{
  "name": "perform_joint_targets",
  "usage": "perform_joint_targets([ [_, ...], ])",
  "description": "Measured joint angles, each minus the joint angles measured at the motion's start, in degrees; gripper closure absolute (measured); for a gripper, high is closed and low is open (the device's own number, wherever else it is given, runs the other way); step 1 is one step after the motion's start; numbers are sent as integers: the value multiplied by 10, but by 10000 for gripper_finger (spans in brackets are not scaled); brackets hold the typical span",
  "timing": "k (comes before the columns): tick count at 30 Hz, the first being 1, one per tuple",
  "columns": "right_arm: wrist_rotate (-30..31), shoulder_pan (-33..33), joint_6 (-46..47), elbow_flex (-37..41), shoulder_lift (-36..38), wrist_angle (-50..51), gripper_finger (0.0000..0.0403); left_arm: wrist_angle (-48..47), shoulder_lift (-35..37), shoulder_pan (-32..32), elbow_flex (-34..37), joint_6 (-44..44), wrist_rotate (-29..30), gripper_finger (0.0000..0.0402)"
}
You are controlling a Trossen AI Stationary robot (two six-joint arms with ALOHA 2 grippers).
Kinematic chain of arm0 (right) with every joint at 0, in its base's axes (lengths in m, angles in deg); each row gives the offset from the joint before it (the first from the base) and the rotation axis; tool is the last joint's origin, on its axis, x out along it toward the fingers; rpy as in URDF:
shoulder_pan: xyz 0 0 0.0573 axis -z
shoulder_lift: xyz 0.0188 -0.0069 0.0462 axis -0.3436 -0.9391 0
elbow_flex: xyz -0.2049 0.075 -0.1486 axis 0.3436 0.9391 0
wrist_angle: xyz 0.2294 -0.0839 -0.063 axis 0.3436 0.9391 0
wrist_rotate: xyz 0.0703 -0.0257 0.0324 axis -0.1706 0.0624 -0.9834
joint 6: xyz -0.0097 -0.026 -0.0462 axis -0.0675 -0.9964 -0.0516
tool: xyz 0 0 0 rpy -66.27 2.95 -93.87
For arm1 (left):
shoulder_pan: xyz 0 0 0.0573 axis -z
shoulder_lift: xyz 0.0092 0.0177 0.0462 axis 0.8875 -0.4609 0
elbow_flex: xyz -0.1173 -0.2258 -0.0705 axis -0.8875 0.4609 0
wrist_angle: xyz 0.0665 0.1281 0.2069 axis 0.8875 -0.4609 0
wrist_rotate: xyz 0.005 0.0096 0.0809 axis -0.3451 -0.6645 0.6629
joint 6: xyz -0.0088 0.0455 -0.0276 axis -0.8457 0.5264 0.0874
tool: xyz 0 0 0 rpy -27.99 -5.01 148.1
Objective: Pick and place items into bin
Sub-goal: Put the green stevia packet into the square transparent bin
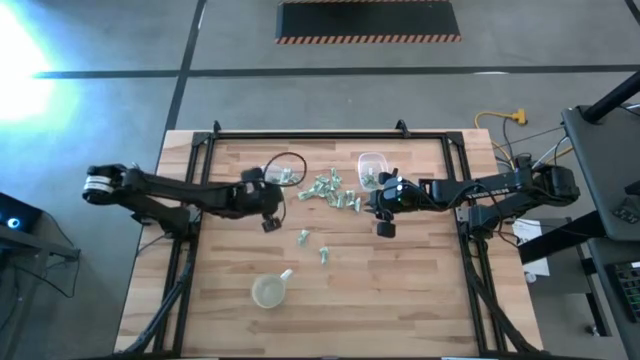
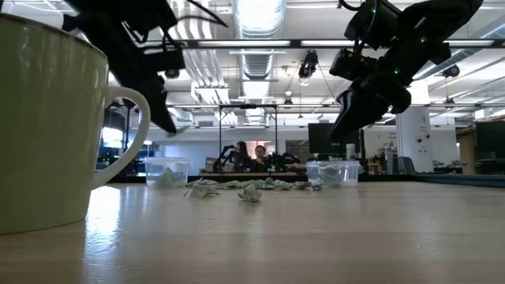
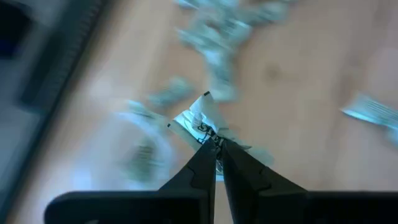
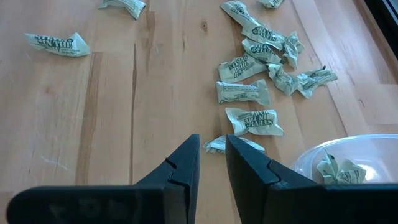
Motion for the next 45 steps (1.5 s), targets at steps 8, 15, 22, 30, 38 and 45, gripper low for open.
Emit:
perform_joint_targets([
  [8,0,0,0,0,0,0,335,-1,37,-24,15,3,126,393],
  [15,0,0,2,0,0,-1,335,1,16,-67,19,21,100,393],
  [22,0,0,7,0,0,-1,335,1,-1,-111,18,35,18,393],
  [30,0,0,7,0,0,-1,335,2,-1,-139,18,37,14,393],
  [38,0,0,6,0,0,-1,335,5,-1,-151,18,49,14,393],
  [45,0,0,6,0,0,-1,335,15,-1,-150,18,54,13,393],
])
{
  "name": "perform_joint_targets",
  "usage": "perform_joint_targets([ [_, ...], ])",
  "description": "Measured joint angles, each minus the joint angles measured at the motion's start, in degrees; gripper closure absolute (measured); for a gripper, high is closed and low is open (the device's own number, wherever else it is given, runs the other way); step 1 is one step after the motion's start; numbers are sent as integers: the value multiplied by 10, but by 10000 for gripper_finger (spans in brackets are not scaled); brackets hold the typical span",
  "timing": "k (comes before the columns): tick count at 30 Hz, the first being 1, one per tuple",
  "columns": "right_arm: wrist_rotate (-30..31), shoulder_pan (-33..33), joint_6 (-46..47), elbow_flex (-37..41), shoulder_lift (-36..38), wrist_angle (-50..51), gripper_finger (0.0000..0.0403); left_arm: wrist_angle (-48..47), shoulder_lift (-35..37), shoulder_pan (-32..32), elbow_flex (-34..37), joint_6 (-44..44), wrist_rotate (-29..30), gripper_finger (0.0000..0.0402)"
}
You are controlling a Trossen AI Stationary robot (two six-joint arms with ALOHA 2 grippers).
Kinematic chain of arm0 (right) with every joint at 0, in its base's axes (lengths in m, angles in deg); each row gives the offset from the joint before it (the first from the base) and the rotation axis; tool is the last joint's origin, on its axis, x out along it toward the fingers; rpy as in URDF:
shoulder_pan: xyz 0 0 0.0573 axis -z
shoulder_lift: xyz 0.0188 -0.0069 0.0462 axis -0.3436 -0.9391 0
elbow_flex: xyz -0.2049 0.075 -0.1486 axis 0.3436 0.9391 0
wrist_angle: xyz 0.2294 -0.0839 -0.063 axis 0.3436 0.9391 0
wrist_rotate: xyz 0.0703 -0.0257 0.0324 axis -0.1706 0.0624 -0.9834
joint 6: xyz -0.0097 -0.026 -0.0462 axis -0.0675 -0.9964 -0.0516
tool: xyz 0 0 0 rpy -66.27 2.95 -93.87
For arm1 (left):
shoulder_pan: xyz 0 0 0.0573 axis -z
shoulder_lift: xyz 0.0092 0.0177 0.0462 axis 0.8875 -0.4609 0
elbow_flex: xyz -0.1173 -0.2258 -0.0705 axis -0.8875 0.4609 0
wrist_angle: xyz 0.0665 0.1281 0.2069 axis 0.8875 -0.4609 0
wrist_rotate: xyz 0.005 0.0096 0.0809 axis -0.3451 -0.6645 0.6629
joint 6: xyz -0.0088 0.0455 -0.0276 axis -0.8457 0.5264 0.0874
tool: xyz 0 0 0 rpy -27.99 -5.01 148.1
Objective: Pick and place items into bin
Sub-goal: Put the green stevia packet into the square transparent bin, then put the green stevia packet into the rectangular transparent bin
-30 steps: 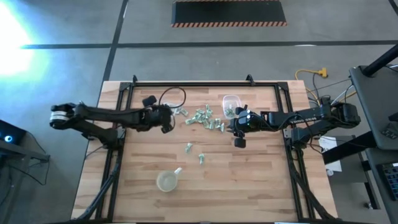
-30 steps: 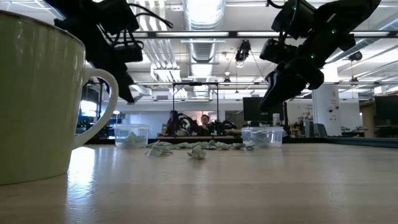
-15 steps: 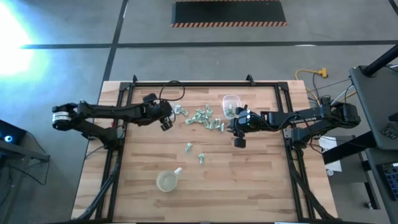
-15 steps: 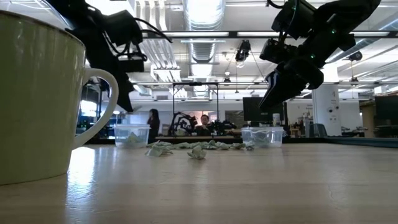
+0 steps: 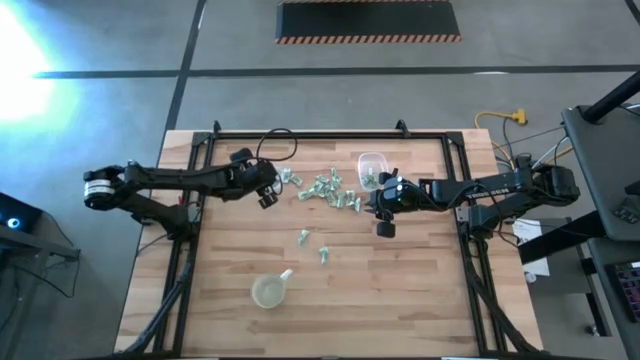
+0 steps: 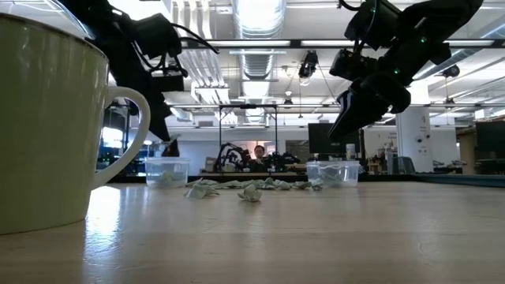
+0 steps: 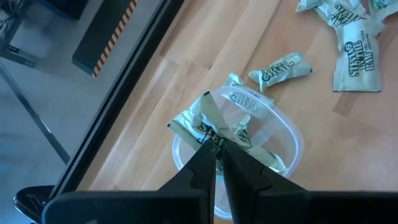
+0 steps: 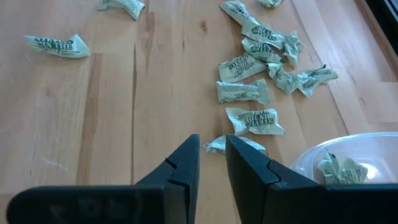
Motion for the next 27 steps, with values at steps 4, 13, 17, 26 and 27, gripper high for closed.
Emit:
perform_joint_targets([
  [4,0,0,0,0,0,0,335,0,0,0,0,0,0,392],
  [13,0,0,0,0,0,0,335,0,0,0,1,0,3,314],
  [17,0,0,0,0,0,0,335,-1,0,0,1,0,3,280],
  [26,0,0,-5,0,0,-5,335,0,17,16,-18,-6,1,267],
  [27,0,0,-5,0,0,-9,335,-1,22,21,-19,-6,1,267],
])
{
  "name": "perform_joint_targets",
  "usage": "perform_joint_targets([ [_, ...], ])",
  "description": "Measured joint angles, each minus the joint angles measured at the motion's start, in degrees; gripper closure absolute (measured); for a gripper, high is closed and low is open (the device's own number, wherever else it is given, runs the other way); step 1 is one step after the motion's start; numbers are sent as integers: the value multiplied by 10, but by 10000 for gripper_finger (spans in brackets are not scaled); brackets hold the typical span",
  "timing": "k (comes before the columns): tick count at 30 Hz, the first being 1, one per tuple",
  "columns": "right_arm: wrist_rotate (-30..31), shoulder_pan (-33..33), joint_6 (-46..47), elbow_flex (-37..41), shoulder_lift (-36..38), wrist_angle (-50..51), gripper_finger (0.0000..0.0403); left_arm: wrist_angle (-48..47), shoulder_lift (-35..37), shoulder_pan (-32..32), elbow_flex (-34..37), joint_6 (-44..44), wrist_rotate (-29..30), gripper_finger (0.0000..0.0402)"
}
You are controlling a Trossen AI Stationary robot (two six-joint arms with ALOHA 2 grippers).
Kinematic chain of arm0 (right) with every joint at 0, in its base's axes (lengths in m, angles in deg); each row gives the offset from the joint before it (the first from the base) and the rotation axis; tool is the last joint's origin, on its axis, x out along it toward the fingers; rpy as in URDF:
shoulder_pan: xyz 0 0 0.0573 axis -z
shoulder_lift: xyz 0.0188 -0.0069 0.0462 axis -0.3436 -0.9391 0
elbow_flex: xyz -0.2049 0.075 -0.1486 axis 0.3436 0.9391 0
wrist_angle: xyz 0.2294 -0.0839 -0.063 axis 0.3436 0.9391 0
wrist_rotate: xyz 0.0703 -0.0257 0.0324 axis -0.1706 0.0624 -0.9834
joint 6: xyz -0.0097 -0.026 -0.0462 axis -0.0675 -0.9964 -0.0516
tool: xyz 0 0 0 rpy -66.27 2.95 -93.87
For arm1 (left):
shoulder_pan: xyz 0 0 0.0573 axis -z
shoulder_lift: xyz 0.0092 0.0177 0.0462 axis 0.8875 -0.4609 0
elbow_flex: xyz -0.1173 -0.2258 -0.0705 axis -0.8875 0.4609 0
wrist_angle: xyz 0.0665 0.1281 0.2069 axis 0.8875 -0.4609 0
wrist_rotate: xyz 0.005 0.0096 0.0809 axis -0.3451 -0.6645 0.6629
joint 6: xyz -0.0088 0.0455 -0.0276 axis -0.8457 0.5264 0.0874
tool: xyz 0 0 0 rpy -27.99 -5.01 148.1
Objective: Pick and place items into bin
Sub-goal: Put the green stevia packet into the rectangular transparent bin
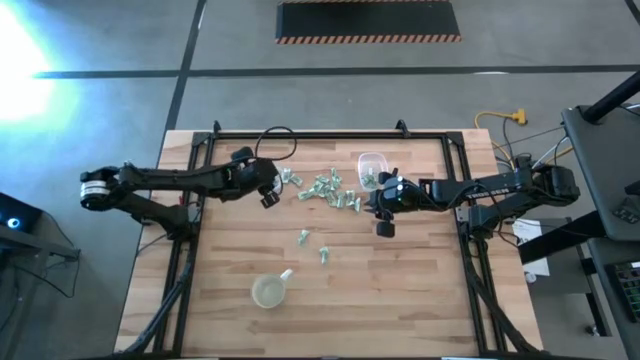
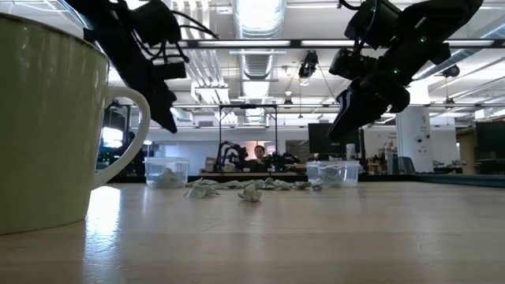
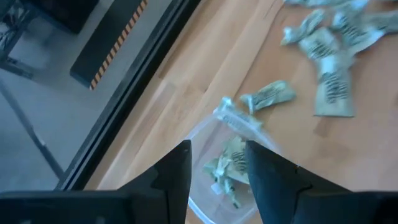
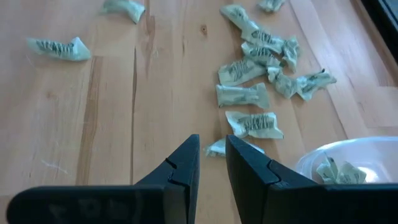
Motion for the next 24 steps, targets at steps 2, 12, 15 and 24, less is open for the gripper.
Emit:
perform_joint_targets([
  [2,0,0,0,0,0,-13,335,0,13,12,-1,0,0,267],
  [12,-68,-1,83,1,-36,-101,335,17,65,106,33,-2,-8,268],
  [15,-110,-8,97,1,-64,-145,335,44,70,133,49,-1,-8,268],
  [24,-151,-69,69,-20,-150,-212,335,78,76,155,65,30,-9,268],
])
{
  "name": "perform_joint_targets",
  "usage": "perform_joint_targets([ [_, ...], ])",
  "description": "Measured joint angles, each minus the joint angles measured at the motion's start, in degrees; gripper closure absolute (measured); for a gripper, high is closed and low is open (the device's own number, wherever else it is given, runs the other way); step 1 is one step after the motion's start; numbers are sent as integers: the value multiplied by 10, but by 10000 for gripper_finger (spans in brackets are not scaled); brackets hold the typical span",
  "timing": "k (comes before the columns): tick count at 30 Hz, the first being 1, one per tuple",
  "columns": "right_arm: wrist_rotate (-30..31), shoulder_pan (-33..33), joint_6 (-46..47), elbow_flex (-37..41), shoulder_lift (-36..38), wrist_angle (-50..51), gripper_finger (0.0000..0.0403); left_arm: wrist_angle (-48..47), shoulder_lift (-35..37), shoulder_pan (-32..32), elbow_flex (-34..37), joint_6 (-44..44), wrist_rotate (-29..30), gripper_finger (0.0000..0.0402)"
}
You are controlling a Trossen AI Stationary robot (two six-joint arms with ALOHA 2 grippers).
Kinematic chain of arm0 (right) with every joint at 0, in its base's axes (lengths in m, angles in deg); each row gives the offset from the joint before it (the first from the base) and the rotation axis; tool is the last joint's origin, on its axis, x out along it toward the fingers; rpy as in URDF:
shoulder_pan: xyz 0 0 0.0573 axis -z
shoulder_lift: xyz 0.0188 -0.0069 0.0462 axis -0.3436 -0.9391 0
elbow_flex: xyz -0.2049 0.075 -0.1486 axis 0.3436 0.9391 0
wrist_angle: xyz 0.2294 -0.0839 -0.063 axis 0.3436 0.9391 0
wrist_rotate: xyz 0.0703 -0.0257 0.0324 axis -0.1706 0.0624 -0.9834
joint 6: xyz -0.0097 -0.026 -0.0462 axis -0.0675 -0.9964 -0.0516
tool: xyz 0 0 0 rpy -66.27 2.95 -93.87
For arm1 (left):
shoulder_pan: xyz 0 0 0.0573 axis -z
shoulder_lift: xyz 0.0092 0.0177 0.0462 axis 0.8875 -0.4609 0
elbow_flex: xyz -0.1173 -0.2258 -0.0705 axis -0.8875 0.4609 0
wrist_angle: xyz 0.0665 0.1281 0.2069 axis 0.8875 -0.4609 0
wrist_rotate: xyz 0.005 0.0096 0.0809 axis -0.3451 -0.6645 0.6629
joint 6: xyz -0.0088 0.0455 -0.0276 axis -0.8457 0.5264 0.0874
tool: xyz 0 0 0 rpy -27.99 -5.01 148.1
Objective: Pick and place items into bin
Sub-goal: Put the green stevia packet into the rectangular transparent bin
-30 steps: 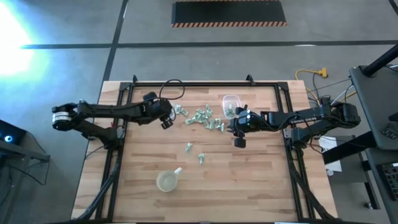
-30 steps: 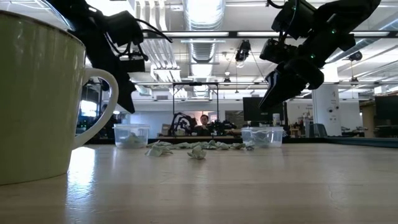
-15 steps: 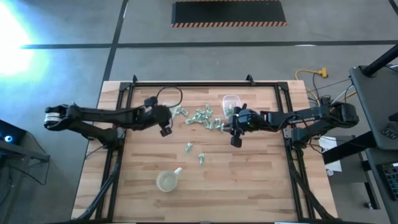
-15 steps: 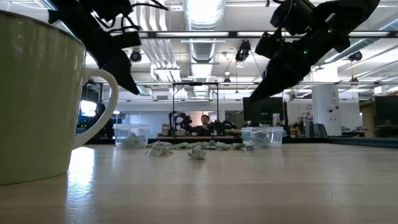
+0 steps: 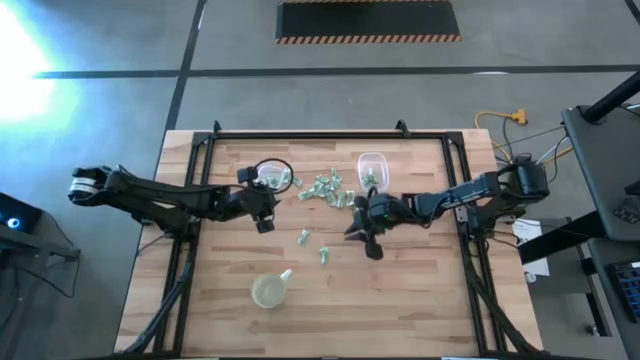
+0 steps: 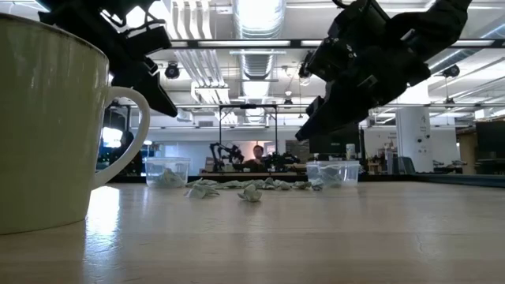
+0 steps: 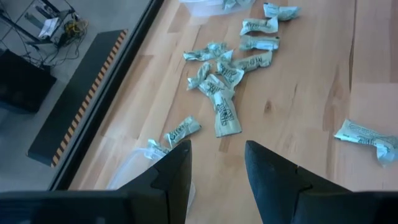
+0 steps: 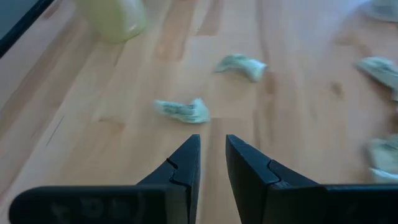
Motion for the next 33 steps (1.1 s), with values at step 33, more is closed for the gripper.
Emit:
perform_joint_targets([
  [33,-45,-42,-74,-215,-238,62,234,-2,1,0,-1,1,1,268],
])
